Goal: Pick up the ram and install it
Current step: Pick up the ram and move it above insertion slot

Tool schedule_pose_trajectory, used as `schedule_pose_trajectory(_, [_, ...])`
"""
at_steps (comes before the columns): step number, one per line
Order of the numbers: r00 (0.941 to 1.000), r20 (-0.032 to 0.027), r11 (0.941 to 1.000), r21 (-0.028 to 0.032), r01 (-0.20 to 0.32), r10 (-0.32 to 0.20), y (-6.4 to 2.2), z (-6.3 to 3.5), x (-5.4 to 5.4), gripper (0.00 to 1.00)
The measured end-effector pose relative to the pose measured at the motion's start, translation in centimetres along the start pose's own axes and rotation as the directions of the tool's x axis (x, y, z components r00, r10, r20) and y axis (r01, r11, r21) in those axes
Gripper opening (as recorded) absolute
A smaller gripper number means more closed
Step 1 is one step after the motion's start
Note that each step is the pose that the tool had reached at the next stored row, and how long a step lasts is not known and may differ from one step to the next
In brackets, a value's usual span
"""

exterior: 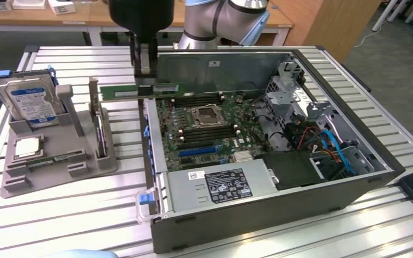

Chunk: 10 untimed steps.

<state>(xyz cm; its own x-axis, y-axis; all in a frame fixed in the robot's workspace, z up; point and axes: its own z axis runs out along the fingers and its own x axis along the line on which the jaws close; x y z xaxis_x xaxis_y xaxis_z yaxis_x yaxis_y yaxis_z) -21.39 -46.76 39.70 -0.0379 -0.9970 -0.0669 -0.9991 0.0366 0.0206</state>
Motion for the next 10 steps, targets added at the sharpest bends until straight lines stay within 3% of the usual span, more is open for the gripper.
schedule_pose_trajectory(5, [1.0, 0.0, 1.0, -0.0005, 0.0, 0.0, -0.92, 0.0, 0.0, 0.14])
schedule_pose_trajectory(10, [1.0, -0.0001, 1.0, -0.0019, 0.0, 0.0, -2.73, -0.03, 0.0, 0.14])
